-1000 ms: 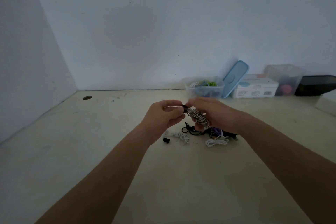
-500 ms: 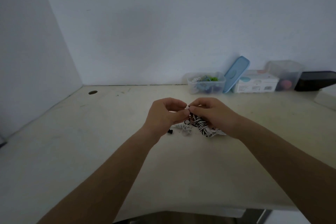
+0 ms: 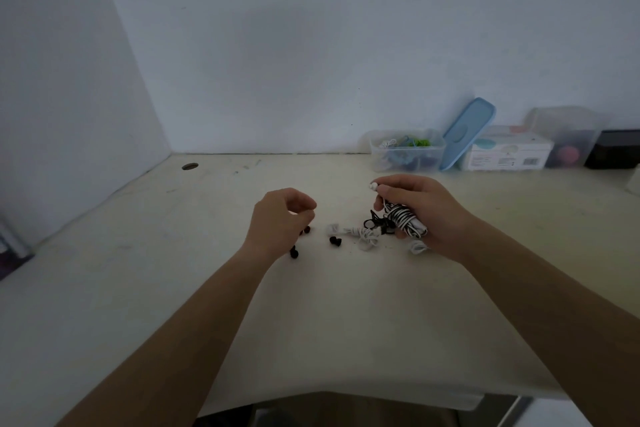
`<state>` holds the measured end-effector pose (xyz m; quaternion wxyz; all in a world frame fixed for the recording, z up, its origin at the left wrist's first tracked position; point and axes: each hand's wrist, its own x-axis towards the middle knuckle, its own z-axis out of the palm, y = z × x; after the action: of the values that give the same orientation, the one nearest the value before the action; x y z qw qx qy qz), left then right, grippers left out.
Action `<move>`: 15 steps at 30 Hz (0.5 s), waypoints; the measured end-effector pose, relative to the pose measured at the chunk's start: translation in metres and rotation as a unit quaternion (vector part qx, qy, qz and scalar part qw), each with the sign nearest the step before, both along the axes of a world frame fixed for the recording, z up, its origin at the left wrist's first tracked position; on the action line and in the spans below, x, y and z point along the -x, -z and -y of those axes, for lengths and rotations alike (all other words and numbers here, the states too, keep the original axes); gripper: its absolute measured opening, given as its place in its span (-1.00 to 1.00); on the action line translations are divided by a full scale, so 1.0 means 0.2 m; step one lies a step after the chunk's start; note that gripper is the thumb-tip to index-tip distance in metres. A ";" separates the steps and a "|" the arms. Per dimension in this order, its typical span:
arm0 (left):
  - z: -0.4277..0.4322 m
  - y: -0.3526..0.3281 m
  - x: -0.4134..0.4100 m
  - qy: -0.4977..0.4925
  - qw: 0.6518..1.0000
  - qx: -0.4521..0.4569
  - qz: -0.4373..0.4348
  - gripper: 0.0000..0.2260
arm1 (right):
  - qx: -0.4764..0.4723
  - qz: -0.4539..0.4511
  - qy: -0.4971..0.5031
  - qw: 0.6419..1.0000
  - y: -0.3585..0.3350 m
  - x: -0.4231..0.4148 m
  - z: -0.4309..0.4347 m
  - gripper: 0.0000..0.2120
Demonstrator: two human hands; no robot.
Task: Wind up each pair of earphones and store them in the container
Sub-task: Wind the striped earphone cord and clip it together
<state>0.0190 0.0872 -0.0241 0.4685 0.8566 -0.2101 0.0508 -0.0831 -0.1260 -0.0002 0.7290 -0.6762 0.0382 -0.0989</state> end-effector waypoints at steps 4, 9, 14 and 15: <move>0.02 0.00 -0.05 0.088 0.985 -0.149 0.022 -0.86 | 0.000 -0.019 -0.001 1.000 0.01 -0.06 -0.03 -0.84; 0.07 0.00 -0.07 0.152 0.952 -0.256 0.071 -0.86 | -0.015 -0.033 -0.023 0.999 0.02 -0.15 -0.06 -0.87; 0.08 0.00 -0.10 0.162 0.937 -0.295 0.089 -0.90 | -0.032 -0.028 -0.057 0.997 0.05 -0.21 -0.07 -0.87; 0.09 0.00 -0.09 0.159 0.936 -0.299 0.091 -0.91 | -0.033 -0.028 -0.060 0.997 0.05 -0.22 -0.06 -0.87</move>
<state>0.0379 0.0699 -0.0250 0.1713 0.9045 -0.3904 -0.0117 -0.0394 -0.1133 -0.0108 0.7541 -0.6555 0.0210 -0.0347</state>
